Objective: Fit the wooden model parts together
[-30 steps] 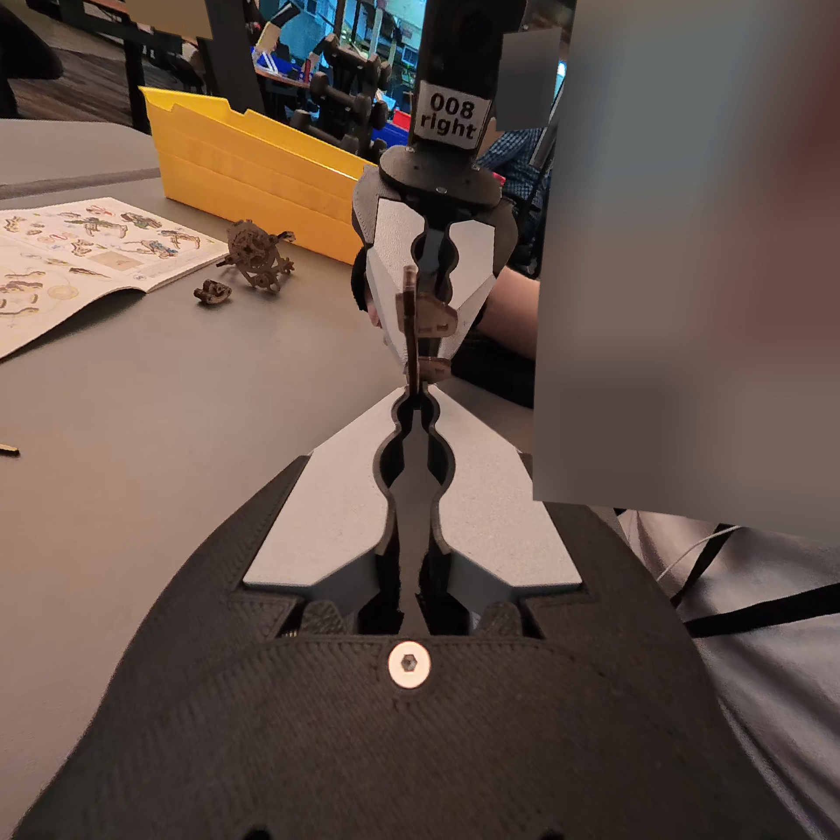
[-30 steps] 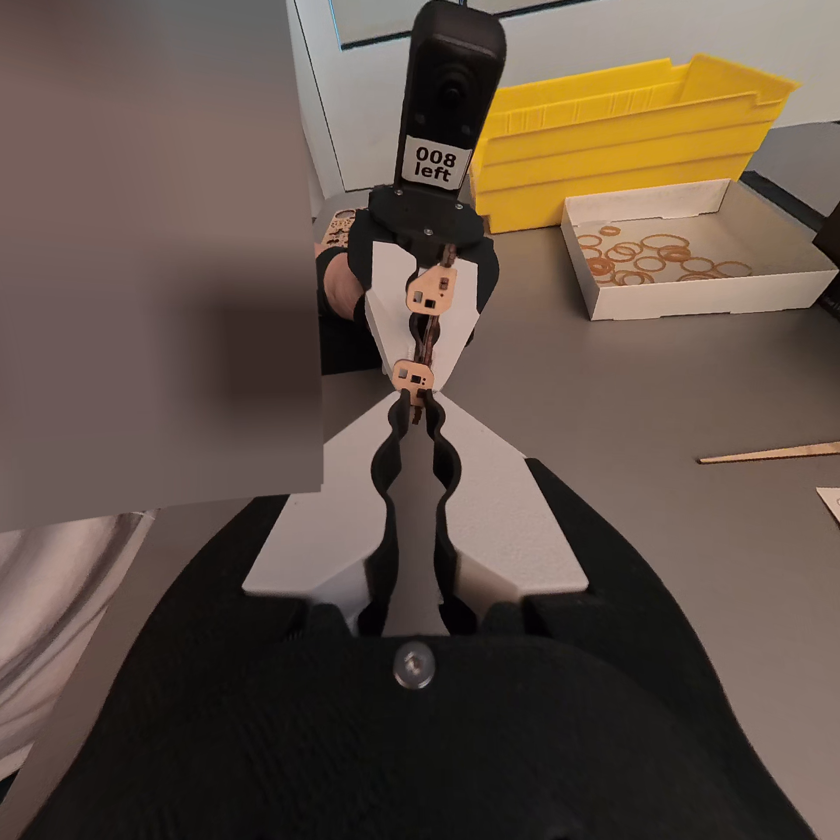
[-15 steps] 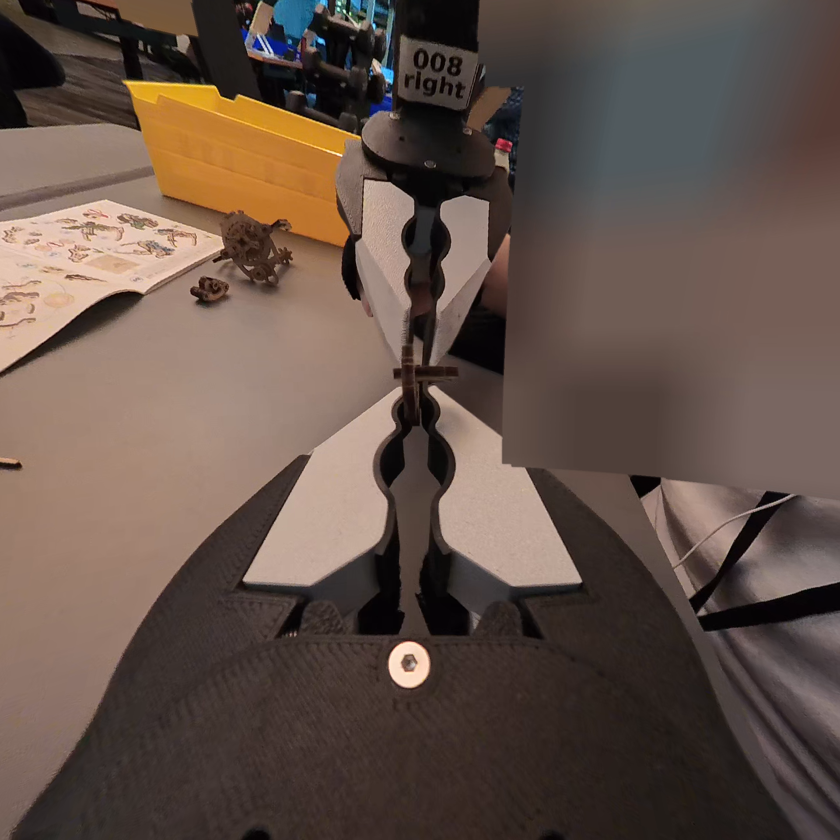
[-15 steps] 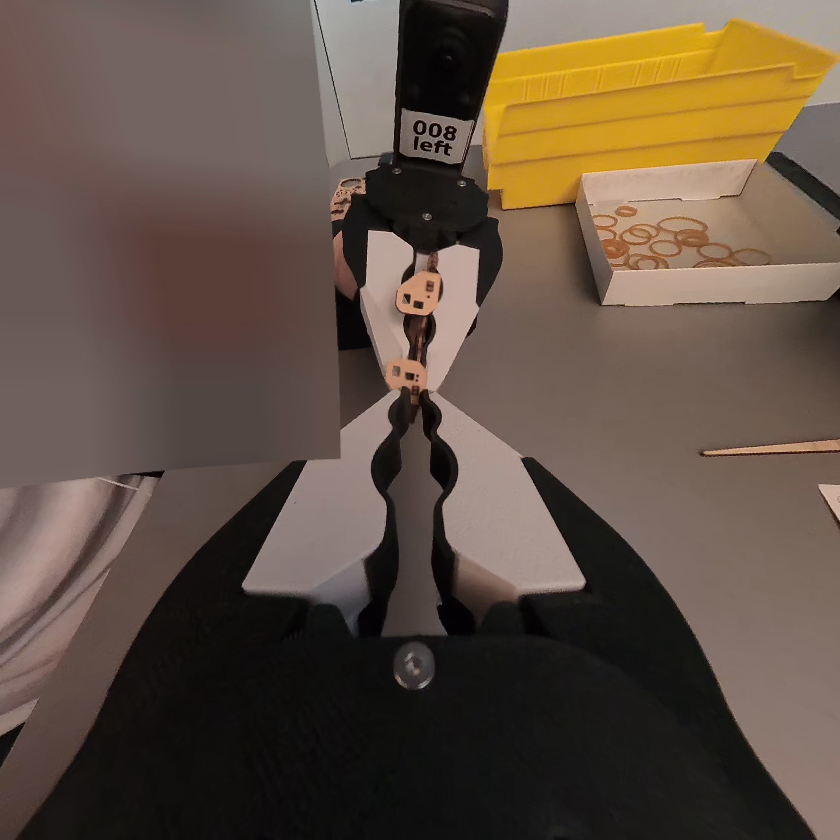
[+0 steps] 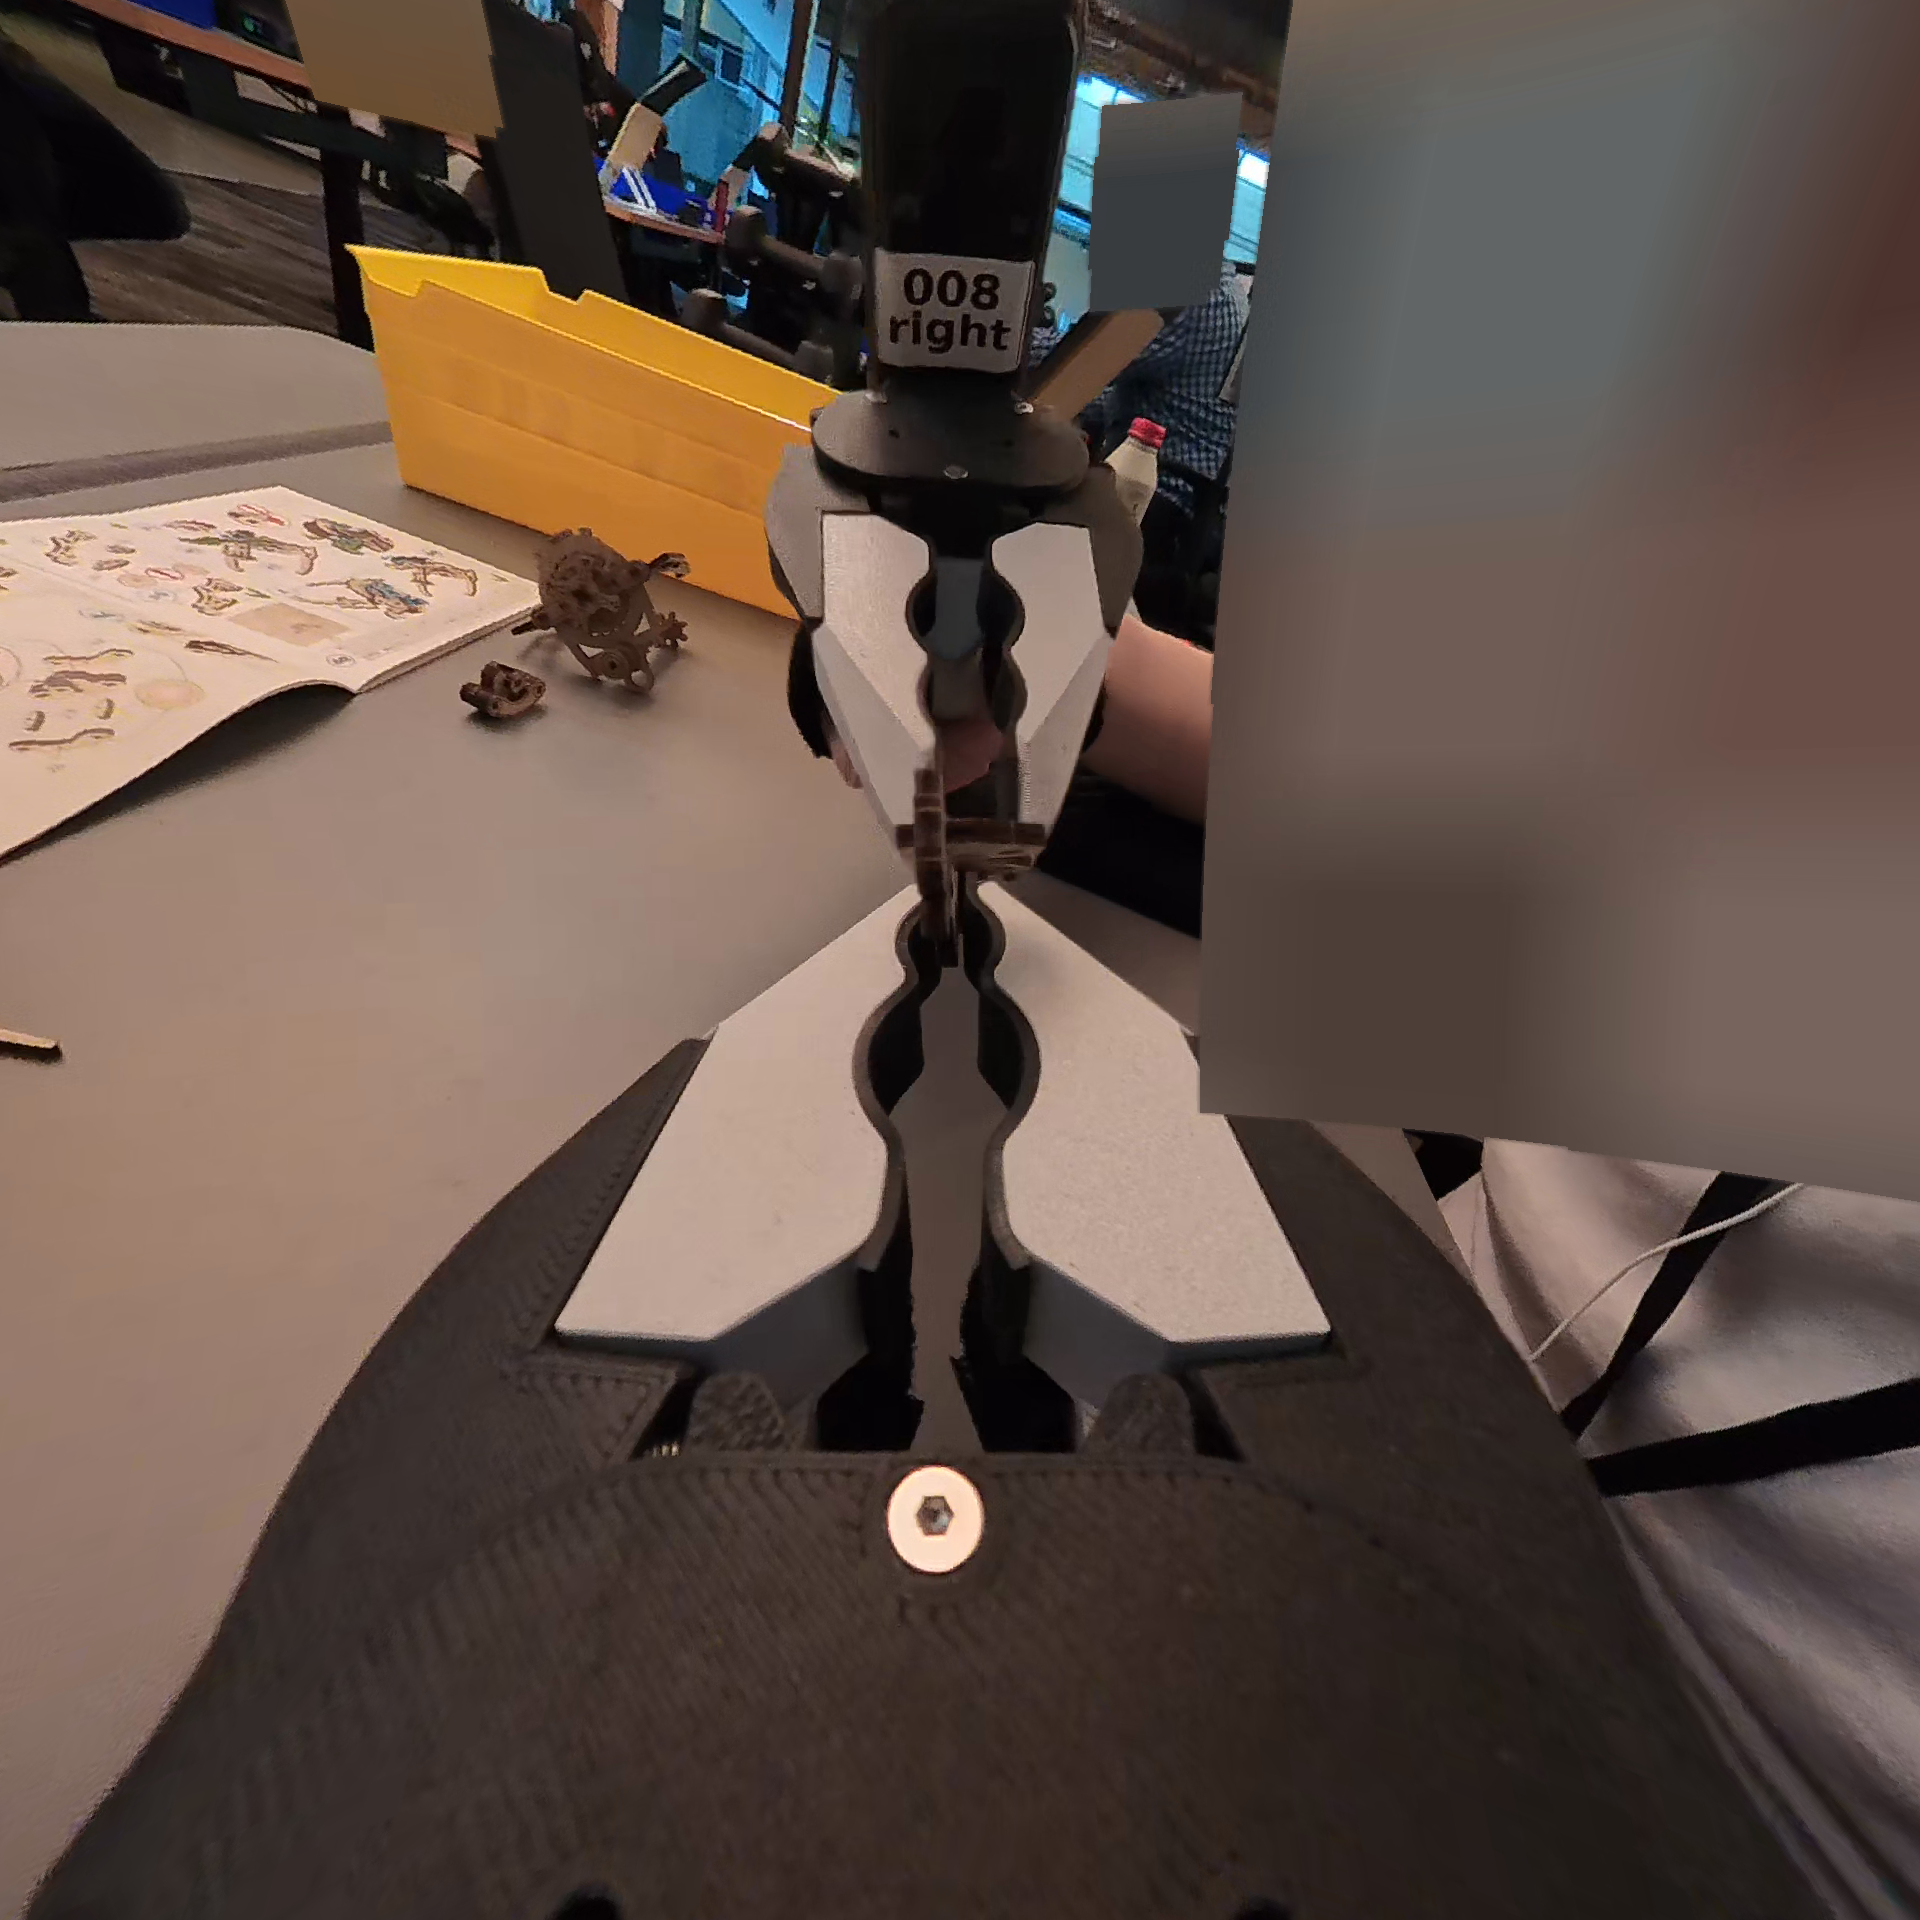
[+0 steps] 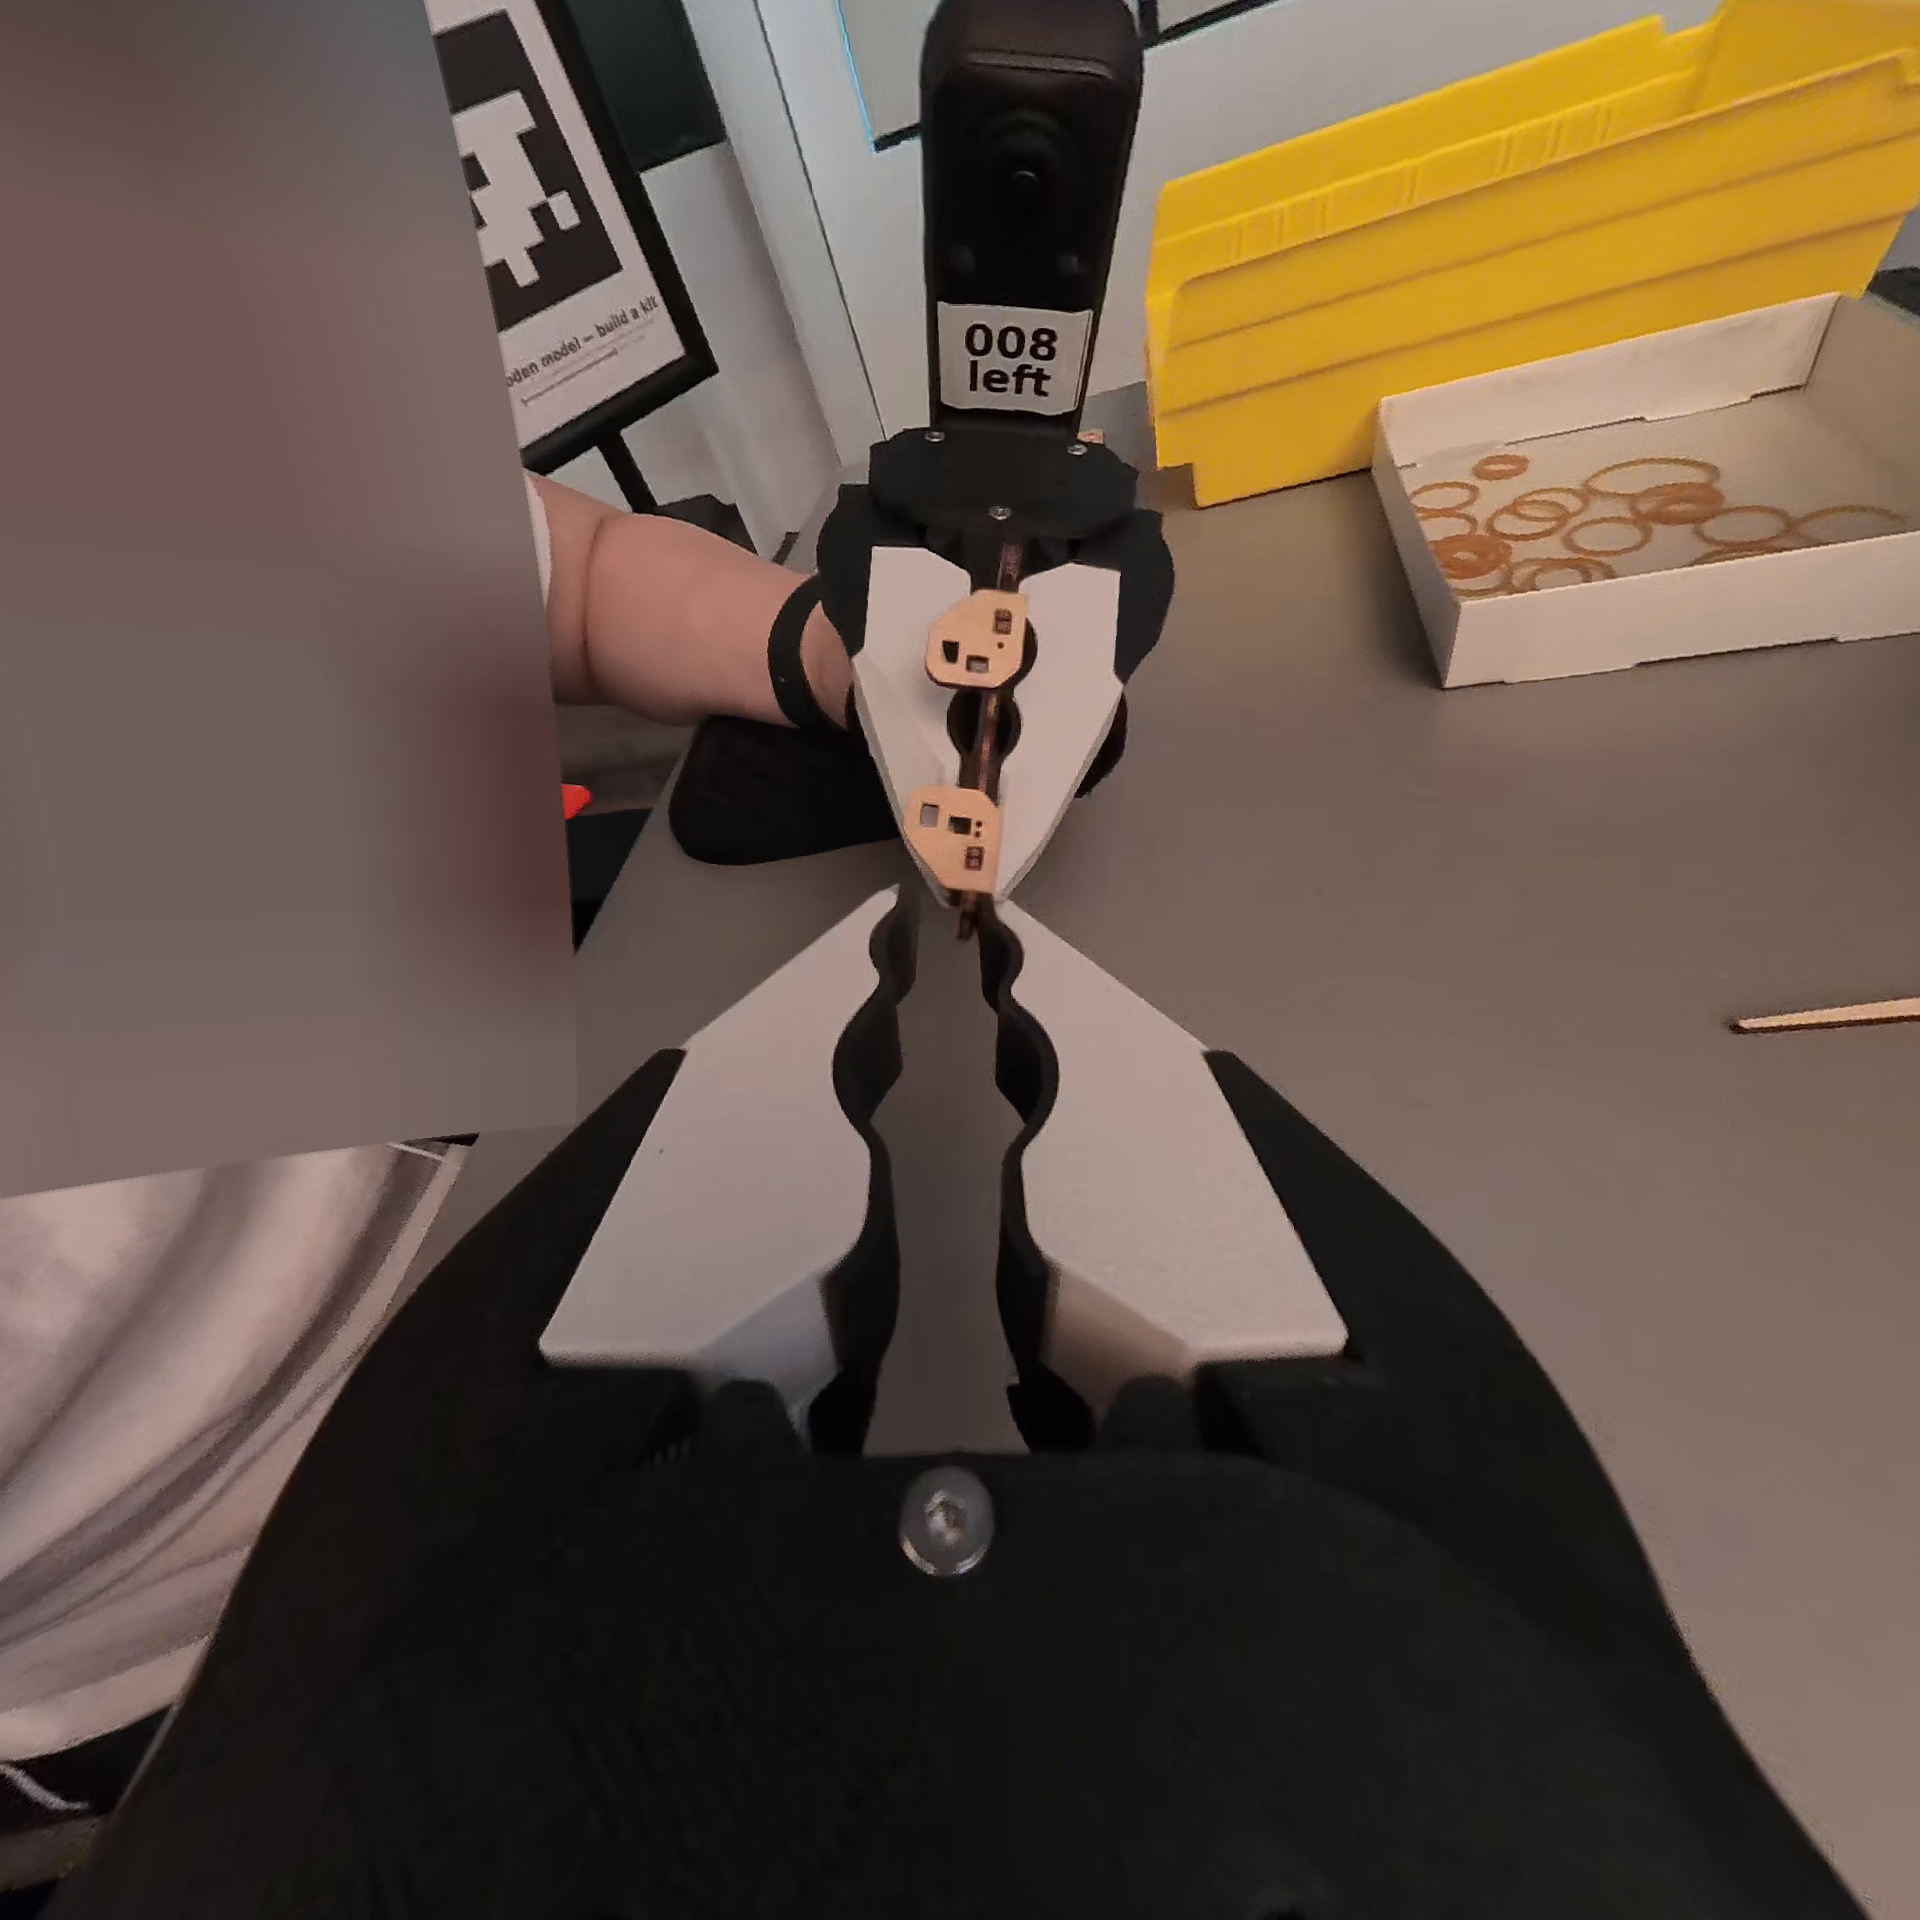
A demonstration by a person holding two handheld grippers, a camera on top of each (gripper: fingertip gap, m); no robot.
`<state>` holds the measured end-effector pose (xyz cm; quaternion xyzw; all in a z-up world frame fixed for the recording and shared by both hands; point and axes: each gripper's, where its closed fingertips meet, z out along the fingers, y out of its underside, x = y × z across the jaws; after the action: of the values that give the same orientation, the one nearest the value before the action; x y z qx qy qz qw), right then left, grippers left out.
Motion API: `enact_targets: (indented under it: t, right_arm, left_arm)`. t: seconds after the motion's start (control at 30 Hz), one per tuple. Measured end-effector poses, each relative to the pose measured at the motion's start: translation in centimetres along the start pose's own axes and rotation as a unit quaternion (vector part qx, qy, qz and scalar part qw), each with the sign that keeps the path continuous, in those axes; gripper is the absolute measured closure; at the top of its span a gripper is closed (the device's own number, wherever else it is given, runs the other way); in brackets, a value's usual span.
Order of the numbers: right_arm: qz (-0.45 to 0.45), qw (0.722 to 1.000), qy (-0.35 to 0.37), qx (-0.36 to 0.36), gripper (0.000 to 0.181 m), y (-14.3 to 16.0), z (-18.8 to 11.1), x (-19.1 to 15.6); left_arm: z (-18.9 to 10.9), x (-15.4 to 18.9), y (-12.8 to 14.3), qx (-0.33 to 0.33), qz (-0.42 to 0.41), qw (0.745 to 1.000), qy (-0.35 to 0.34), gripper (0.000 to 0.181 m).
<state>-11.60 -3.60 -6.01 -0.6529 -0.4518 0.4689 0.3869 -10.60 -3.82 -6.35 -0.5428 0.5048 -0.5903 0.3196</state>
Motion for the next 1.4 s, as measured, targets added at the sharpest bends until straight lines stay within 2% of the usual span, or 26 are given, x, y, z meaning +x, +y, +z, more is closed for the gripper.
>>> enact_targets:
  t: [0.1,0.47,0.77,1.0,1.07,1.17,1.4]
  right_arm:
    - [0.014,1.0,0.004,0.002,0.18,0.2,0.1,0.4]
    - [0.015,1.0,-0.001,0.005,0.18,0.1,-0.3,0.5]
    - [-0.026,0.999,0.027,-0.033,0.18,0.6,-0.1,0.4]
    - [-0.044,0.997,0.015,-0.054,0.179,1.4,0.0,0.1]
    - [-0.057,0.997,0.024,-0.045,0.169,1.0,-0.4,0.3]
    - [-0.045,0.999,0.023,-0.007,0.177,-0.3,-1.0,0.3]
    - [-0.05,0.998,0.015,-0.044,0.178,0.8,0.1,-0.3]
  left_arm:
    - [0.0,-0.1,0.0,0.002,-0.008,1.0,0.002,0.181]
    - [-0.3,-0.2,-0.5,0.019,-0.02,1.0,0.005,0.18]
    - [-0.2,-0.1,0.0,0.006,-0.021,1.0,0.01,0.18]
    - [0.4,0.2,1.0,-0.033,0.014,0.999,-0.002,0.181]
    - [0.5,0.3,1.2,-0.041,0.029,0.999,-0.005,0.181]
    - [0.5,0.4,1.3,-0.045,0.044,0.998,-0.01,0.181]
    - [0.6,0.6,1.6,-0.052,0.081,0.995,-0.02,0.181]
